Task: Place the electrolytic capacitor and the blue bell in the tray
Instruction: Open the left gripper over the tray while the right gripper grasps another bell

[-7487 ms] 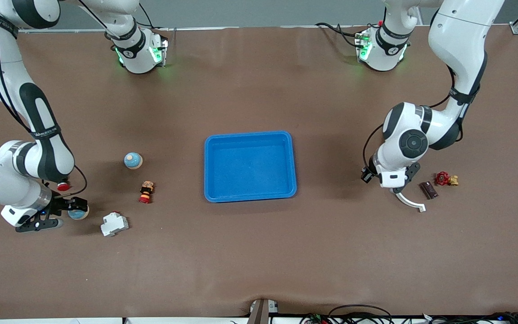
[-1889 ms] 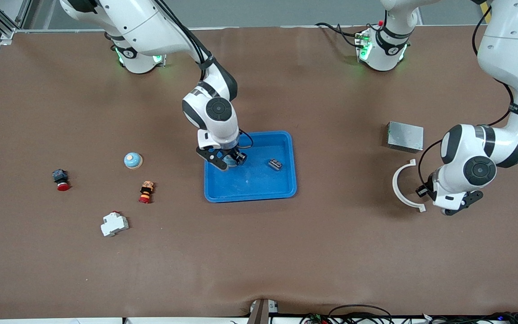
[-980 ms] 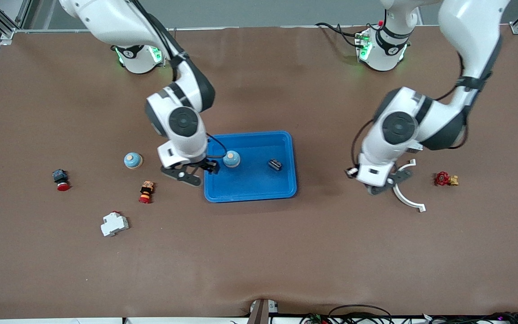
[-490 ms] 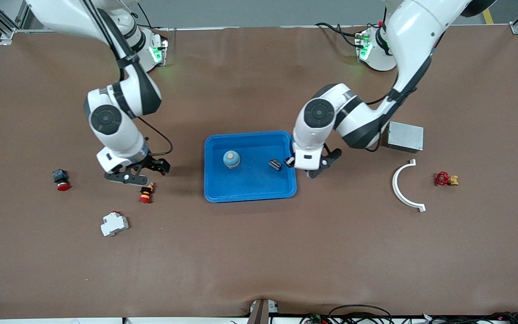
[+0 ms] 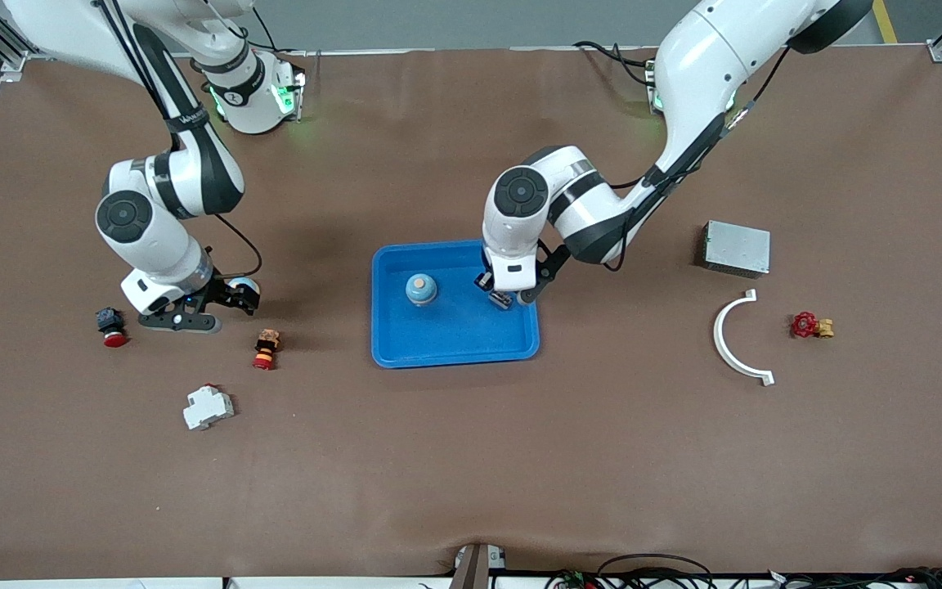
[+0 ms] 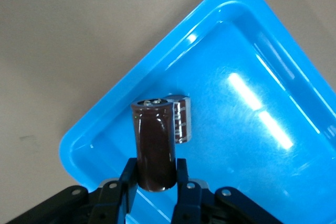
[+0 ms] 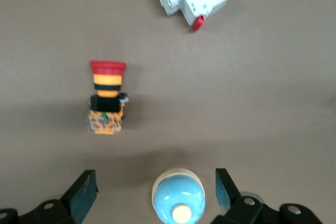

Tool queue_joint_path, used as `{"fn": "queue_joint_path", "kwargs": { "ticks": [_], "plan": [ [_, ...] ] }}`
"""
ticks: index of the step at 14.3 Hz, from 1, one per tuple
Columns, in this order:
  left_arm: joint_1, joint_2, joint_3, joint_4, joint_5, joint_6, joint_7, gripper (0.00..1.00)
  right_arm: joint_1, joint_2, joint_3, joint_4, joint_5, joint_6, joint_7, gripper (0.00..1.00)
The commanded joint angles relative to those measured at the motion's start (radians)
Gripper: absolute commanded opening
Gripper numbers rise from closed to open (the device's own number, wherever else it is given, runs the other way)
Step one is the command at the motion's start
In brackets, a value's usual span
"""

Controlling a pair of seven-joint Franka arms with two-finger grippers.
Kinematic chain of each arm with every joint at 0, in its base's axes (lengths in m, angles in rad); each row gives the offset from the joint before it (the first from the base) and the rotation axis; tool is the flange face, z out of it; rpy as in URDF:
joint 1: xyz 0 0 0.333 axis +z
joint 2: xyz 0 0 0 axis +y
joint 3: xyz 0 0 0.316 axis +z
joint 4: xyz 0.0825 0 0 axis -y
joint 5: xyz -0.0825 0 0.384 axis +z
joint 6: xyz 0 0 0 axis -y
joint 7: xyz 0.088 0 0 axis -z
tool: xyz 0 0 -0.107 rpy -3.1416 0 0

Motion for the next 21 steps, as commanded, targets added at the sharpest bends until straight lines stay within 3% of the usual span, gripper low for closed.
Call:
{"fn": "queue_joint_path", "kwargs": {
  "ticks": [1,4,6,12,13,15,16,21],
  "plan": [
    [-0.073,0.066,0.070,0.113,0.017,0.011,-0.044,0.00,-0.040,-0.053,0.023,-0.119,-0.012,0.106,-0.022,1.00],
    [-0.187,0.149,0.182,0.193,0.015,0.092,-0.111,0.00,-0.054,-0.047,0.021,-0.166,-0.012,0.177,-0.030,1.00],
    [-0.222,0.165,0.234,0.196,0.009,0.135,-0.157,0.00,-0.065,-0.046,0.021,-0.176,-0.012,0.188,-0.042,1.00],
    [-0.224,0.194,0.259,0.203,0.009,0.244,-0.260,0.00,-0.103,-0.020,0.021,-0.216,-0.012,0.257,-0.059,1.00],
    [-0.222,0.194,0.261,0.206,0.009,0.245,-0.263,0.05,-0.103,-0.012,0.021,-0.222,-0.012,0.271,-0.059,1.00],
    [-0.221,0.182,0.261,0.206,0.012,0.245,-0.260,0.62,-0.105,0.008,0.021,-0.225,-0.012,0.278,-0.057,1.00],
    [-0.218,0.176,0.262,0.207,0.019,0.244,-0.255,1.00,-0.103,0.014,0.021,-0.225,-0.012,0.278,-0.057,1.00],
    [-0.157,0.096,0.261,0.223,0.037,0.163,-0.083,1.00,-0.100,0.033,0.023,-0.236,-0.012,0.281,-0.051,1.00]
  ]
}}
